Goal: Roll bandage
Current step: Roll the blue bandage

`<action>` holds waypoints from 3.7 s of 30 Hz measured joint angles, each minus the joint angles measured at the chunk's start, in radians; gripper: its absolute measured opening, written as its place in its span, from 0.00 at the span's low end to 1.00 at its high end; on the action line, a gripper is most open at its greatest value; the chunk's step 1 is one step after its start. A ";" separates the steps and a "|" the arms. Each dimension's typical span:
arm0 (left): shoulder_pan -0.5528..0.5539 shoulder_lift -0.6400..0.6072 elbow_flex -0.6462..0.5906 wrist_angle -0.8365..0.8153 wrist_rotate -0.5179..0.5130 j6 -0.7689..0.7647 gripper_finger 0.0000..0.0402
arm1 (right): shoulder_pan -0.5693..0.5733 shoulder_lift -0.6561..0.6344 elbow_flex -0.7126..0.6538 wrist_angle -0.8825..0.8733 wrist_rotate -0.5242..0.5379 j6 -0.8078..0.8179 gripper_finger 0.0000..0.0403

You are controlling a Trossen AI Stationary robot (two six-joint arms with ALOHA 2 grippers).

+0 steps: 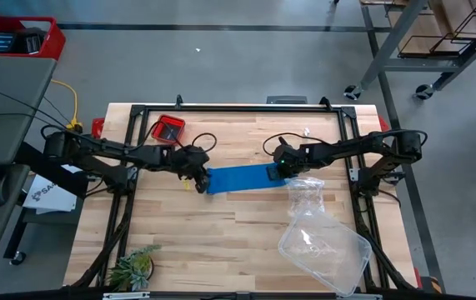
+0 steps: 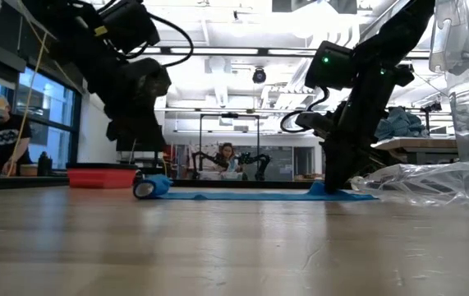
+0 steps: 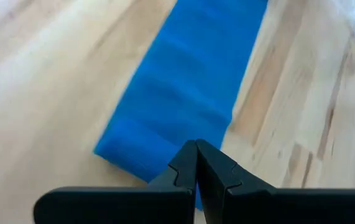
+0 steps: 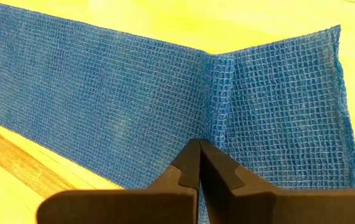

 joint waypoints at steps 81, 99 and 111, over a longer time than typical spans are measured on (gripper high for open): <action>-0.053 0.024 -0.043 -0.078 -0.149 -0.129 0.00 | 0.086 0.204 0.157 0.406 -0.128 0.011 0.00; -0.104 0.032 -0.042 -0.080 -0.141 -0.273 0.00 | 0.072 0.376 0.326 0.211 -0.167 -0.063 0.00; -0.197 0.177 -0.043 0.032 -0.131 -0.486 0.00 | 0.072 0.379 0.328 0.244 -0.152 -0.059 0.00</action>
